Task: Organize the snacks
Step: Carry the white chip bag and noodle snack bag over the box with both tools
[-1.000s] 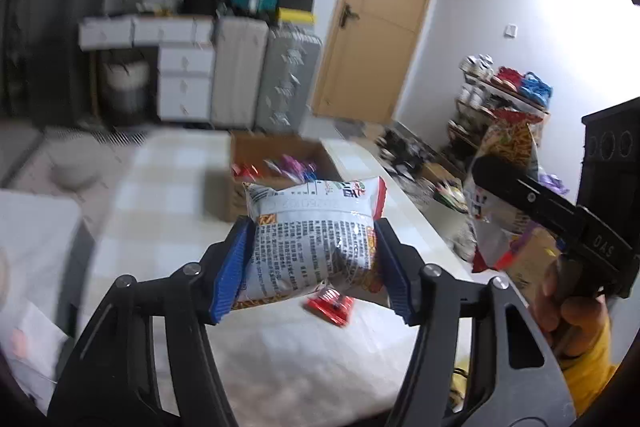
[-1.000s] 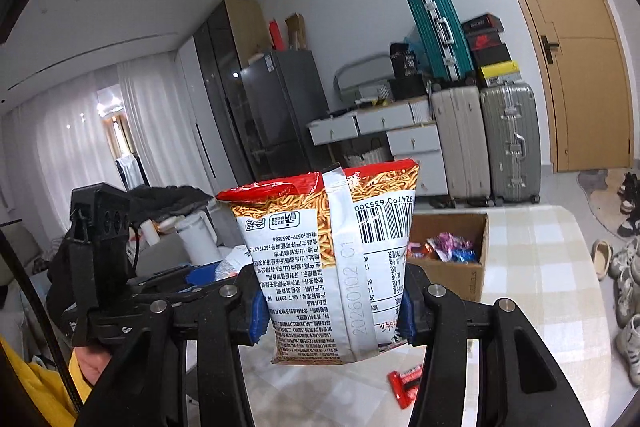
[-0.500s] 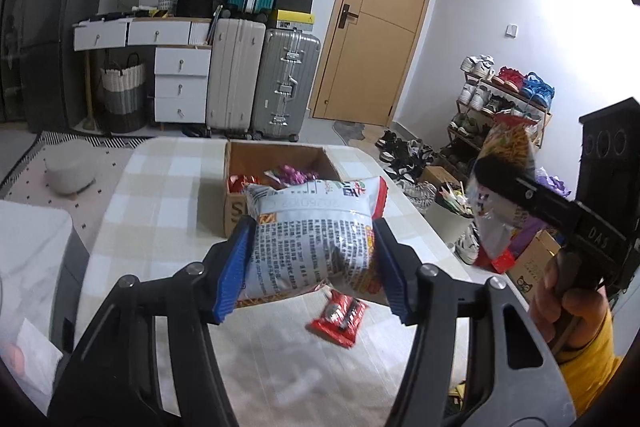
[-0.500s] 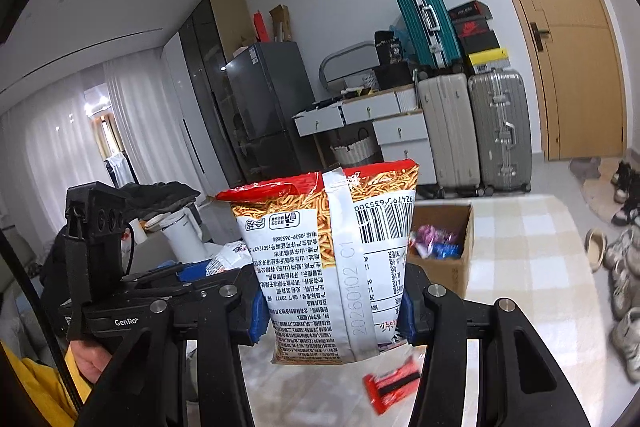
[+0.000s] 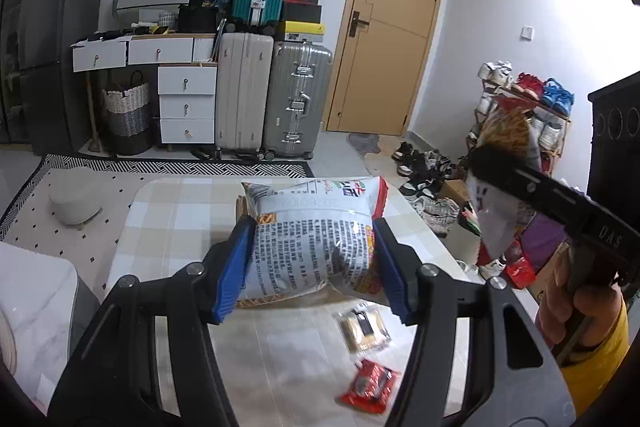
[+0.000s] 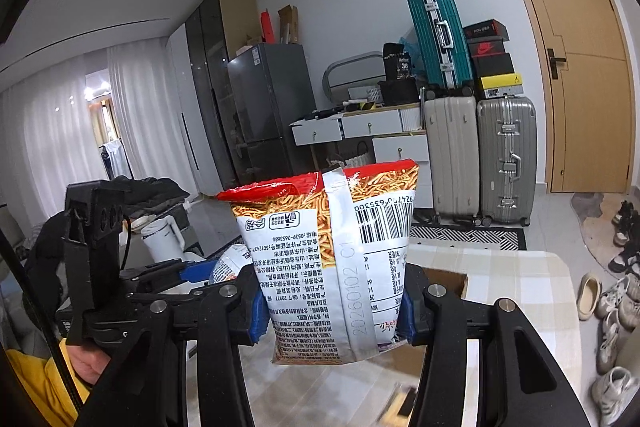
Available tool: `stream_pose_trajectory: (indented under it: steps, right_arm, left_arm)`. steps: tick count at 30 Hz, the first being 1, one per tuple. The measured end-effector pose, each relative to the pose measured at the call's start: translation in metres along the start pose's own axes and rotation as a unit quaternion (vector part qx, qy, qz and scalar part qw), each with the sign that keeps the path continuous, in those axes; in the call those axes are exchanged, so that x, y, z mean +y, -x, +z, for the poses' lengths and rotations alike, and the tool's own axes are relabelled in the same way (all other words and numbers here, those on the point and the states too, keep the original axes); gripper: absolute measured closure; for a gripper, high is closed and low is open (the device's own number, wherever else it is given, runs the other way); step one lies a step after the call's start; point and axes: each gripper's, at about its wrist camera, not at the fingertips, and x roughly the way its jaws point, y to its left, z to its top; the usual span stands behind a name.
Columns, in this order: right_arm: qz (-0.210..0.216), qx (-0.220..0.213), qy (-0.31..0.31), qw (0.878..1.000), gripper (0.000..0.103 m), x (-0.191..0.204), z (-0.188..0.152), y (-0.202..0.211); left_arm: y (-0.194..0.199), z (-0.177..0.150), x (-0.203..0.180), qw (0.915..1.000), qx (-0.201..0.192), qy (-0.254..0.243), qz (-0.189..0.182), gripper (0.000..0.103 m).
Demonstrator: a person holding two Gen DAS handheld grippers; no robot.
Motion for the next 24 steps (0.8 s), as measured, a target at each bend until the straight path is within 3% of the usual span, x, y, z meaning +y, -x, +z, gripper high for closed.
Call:
stream_pose_trajectory:
  steps: [5,12,17,24]
  right_arm:
    - [-0.012,0.035,-0.023,0.999,0.053,-0.033,0.008,-0.061]
    - [-0.029,0.103,-0.075,0.991,0.053,-0.092,-0.006,-0.144]
    - [-0.038,0.135,-0.099,0.985,0.053,-0.127,-0.019,-0.186]
    - [-0.045,0.164,-0.109,0.98,0.053,-0.154,-0.041,-0.219]
  left_arm:
    - [-0.061,0.022,0.013,0.9996,0.028,0.009,0.003,0.047]
    - [-0.164,0.039,0.032,0.9968,0.076,0.022,0.01,0.047]
    - [-0.235,0.04,0.045,0.9938,0.107,0.024,0.019,0.047]
    - [-0.302,0.037,0.058,0.991,0.128,0.034,0.018,0.047]
